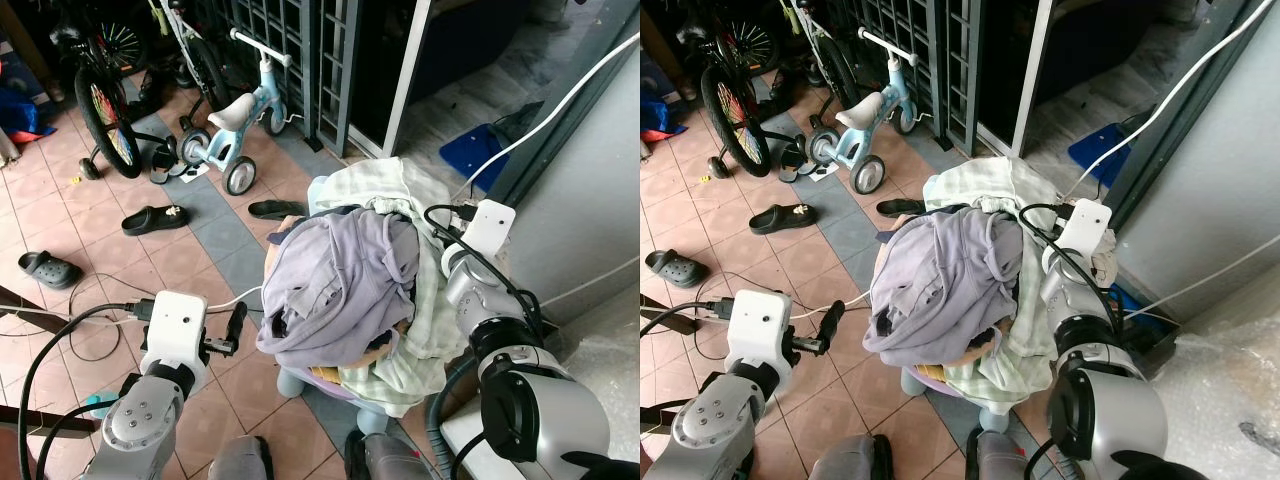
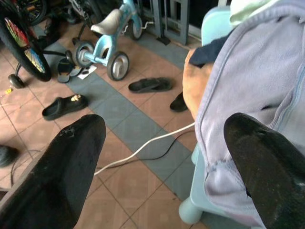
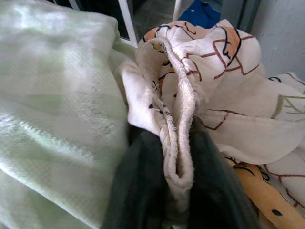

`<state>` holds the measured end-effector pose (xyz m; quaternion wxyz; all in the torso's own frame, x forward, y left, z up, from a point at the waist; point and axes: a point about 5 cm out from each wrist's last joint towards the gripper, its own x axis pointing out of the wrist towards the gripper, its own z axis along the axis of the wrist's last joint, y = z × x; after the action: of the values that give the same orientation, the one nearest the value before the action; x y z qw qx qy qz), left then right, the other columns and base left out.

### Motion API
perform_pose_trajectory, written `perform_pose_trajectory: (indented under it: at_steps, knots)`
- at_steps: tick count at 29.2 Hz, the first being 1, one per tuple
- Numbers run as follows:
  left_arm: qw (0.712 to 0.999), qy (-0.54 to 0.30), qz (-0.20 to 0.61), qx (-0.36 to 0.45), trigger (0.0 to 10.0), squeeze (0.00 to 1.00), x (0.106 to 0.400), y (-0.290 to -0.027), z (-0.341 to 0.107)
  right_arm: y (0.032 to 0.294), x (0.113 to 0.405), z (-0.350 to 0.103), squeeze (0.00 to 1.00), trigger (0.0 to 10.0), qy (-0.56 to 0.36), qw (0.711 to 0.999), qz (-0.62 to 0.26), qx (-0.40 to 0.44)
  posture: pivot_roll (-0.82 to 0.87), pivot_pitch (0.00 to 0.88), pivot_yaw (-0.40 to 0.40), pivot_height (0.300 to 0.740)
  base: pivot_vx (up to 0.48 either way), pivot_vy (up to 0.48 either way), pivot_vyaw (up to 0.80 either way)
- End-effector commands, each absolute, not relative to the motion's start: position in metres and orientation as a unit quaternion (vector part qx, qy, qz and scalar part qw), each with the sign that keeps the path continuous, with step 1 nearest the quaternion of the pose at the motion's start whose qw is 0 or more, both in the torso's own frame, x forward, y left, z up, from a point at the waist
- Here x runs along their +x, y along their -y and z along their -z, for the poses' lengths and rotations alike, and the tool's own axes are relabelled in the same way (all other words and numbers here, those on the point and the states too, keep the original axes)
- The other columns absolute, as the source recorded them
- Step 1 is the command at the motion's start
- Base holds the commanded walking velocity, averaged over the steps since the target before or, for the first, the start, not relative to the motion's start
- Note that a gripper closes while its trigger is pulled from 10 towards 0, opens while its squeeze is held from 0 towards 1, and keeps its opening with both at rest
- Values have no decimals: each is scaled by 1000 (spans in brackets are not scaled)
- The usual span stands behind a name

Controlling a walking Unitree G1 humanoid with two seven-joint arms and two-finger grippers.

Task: Clothes washing

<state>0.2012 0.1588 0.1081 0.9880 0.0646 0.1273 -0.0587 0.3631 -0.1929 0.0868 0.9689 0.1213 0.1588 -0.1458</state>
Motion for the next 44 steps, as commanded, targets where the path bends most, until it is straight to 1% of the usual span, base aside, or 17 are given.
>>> perform_pose_trajectory:
  at_steps: [1, 3, 4, 6, 9, 15, 22, 24, 28, 30, 33, 36, 37, 38, 39, 41, 44]
  knots:
    - [988, -130, 45, 71, 10000, 0, 202, -161, -104, 190, 368, -94, 0, 0, -146, 971, 139, 126, 122, 96, -12, 740, 0, 0, 0]
    - [989, -123, 39, 70, 10000, 0, 206, -161, -104, 191, 370, -98, 0, 0, -137, 974, 136, 120, 114, 72, -22, 740, 0, 0, 0]
    - [991, -111, 29, 69, 10000, 0, 213, -161, -105, 194, 373, -106, 0, 0, -117, 980, 134, 84, 108, 52, -28, 740, 0, 0, 0]
    - [991, -109, 27, 68, 10000, 0, 217, -160, -105, 195, 374, -108, 0, 0, -111, 982, 136, 73, 100, 32, -33, 740, 0, 0, 0]
    - [993, -91, 19, 67, 10000, 0, 227, -158, -106, 199, 376, -125, 0, 0, -54, 988, 138, 48, 85, 0, -43, 740, 0, 0, 0]
    - [996, -73, 7, 59, 10000, 0, 240, -157, -104, 194, 377, -153, 0, 0, 41, 993, 93, 64, 49, 0, -52, 740, 0, 0, 0]
    - [997, -51, 5, 54, 10000, 0, 255, -152, -104, 174, 370, -175, 0, 0, 101, 990, -27, 100, 19, 0, -54, 740, 0, 0, 0]
    - [998, -45, 5, 51, 10000, 0, 258, -151, -104, 162, 361, -183, 0, 0, 113, 982, -96, 117, 14, 0, -55, 740, 0, 0, 0]
    - [998, -43, 3, 49, 10000, 0, 261, -151, -102, 145, 347, -188, 0, 0, 106, 966, -191, 136, 1, 0, -57, 740, 0, 0, 0]
    - [998, -40, 4, 47, 10000, 0, 263, -149, -101, 137, 332, -182, 0, 0, 79, 949, -266, 150, -6, 0, -60, 740, 0, 0, 0]
    - [999, -32, -2, 41, 10000, 0, 265, -149, -102, 133, 305, -165, 0, 0, 31, 929, -341, 142, -7, 0, -60, 740, 0, 0, 0]
    - [999, -31, -7, 44, 10000, 0, 265, -150, -102, 122, 269, -151, 0, 0, -21, 883, -450, 134, -10, 0, -55, 740, 0, 0, 0]
    - [999, -31, -7, 44, 10000, 0, 265, -150, -102, 122, 269, -151, 0, 0, -21, 883, -450, 134, -10, 0, -55, 740, 0, 0, 0]
    - [998, -31, -8, 45, 10000, 0, 264, -151, -101, 117, 246, -139, 0, 0, -60, 851, -507, 122, -13, 0, -49, 740, 0, 0, 0]
    - [998, -33, -5, 46, 10000, 0, 263, -151, -100, 116, 233, -132, 0, 0, -82, 837, -530, 107, -15, 0, -44, 740, 0, 0, 0]
    - [998, -34, -3, 47, 10000, 0, 263, -151, -99, 115, 231, -129, 0, 0, -87, 839, -528, 98, -18, 0, -39, 740, 0, 0, 0]
    - [998, -31, 3, 49, 10000, 0, 264, -149, -100, 119, 238, -113, 0, 0, -104, 865, -489, 33, -20, 0, -30, 740, 0, 0, 0]
